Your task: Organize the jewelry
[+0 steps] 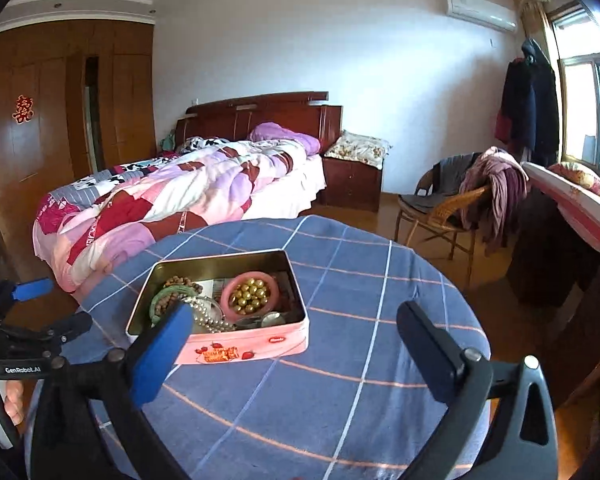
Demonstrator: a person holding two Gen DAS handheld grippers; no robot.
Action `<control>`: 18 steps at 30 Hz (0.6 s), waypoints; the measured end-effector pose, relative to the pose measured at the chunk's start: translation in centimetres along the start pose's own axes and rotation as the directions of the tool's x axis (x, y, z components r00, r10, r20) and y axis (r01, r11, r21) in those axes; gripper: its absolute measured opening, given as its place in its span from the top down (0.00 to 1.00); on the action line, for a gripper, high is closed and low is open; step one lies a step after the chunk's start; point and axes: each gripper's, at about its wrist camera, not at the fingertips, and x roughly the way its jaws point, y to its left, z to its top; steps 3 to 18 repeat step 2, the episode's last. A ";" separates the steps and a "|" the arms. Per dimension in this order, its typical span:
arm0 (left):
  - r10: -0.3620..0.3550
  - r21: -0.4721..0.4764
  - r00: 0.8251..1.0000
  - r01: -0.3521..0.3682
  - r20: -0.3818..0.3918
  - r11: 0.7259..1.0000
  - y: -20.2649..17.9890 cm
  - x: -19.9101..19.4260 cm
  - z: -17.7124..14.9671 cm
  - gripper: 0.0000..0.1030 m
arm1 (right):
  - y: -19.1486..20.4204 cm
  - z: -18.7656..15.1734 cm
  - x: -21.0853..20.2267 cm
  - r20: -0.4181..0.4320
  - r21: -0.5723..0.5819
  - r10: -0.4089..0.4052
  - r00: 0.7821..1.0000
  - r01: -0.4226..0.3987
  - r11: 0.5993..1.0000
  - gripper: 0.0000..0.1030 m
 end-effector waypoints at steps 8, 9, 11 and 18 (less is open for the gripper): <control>0.006 0.004 1.000 -0.006 0.002 1.000 0.0 -0.1 0.0 0.05 | 0.0 -0.3 0.8 -0.016 0.000 -0.004 1.000 0.004 1.000 0.00; 0.006 0.004 1.000 -0.006 0.002 1.000 0.0 -0.1 0.0 0.05 | 0.0 -0.3 0.8 -0.016 0.000 -0.004 1.000 0.004 1.000 0.00; 0.006 0.004 1.000 -0.006 0.002 1.000 0.0 -0.1 0.0 0.05 | 0.0 -0.3 0.8 -0.016 0.000 -0.004 1.000 0.004 1.000 0.00; 0.006 0.004 1.000 -0.006 0.002 1.000 0.0 -0.1 0.0 0.05 | 0.0 -0.3 0.8 -0.016 0.000 -0.004 1.000 0.004 1.000 0.00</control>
